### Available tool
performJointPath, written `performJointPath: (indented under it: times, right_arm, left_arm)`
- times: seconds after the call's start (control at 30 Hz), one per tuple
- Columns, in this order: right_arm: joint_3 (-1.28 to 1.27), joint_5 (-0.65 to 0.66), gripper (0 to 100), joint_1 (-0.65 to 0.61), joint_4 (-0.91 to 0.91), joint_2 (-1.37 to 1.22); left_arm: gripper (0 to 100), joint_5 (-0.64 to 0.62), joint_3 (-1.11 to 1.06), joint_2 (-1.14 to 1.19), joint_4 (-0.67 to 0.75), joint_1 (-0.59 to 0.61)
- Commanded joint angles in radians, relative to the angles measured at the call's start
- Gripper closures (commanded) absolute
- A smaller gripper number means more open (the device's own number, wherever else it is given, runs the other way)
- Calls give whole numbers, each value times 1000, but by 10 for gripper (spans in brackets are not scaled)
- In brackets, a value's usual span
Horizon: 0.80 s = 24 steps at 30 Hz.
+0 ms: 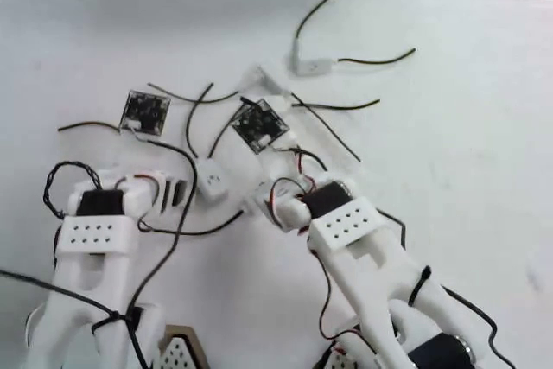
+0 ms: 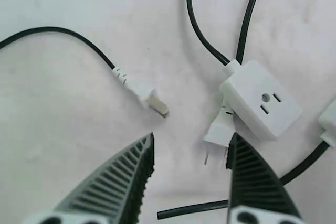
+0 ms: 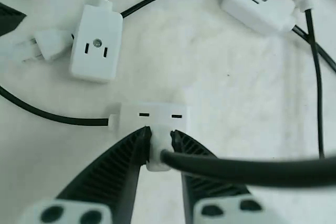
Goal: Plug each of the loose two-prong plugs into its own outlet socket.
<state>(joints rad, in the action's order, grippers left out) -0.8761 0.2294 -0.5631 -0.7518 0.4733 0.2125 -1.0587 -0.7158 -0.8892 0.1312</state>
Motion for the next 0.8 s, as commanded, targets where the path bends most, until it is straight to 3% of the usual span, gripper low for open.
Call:
performJointPath:
  times: [0.0,0.77]
  right_arm:
    - [37,11,981,-4,65,-62]
    - [41,12,981,64,170,-185]
  left_arm:
    - [774,-11,5,-28,18,7]
    - [774,-8,0,-30,18,8]
